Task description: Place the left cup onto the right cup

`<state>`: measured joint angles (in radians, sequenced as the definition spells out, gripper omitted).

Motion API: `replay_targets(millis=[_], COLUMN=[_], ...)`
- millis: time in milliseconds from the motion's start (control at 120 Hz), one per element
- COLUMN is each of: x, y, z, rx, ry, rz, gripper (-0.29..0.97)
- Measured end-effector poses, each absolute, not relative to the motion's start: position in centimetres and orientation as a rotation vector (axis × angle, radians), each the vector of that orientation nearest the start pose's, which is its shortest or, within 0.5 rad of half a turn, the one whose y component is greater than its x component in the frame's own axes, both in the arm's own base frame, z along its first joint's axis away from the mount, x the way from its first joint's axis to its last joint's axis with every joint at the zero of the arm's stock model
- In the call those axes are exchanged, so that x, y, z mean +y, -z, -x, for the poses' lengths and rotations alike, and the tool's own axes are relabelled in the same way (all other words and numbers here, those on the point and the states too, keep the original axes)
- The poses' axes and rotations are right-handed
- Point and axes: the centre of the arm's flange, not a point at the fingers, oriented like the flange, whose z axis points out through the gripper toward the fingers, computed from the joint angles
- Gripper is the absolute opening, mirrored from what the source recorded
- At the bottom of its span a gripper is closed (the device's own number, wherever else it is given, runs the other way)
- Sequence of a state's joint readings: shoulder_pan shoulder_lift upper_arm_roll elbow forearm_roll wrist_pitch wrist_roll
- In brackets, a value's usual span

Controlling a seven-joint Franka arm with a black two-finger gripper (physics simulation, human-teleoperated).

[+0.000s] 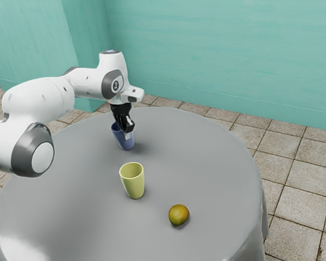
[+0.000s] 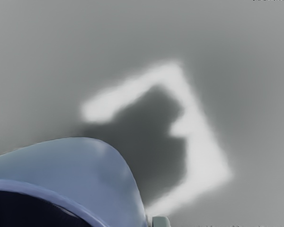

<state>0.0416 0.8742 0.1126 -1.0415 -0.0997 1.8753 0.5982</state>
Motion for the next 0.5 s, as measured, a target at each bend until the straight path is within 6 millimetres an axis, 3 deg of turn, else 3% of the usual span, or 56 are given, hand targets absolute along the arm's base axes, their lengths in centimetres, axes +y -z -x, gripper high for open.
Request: replay_targets(millis=[192, 358, 500], x=[8.3, 7.6, 6.2], y=[-35.8, -40.6, -43.3], z=[-74.8, -73.6, -72.7], rx=[0.68, 0.679, 0.695], ry=[-0.01, 0.059, 0.093], rz=[3.077, 3.061, 3.052], gripper=[-0.09, -0.1, -0.1])
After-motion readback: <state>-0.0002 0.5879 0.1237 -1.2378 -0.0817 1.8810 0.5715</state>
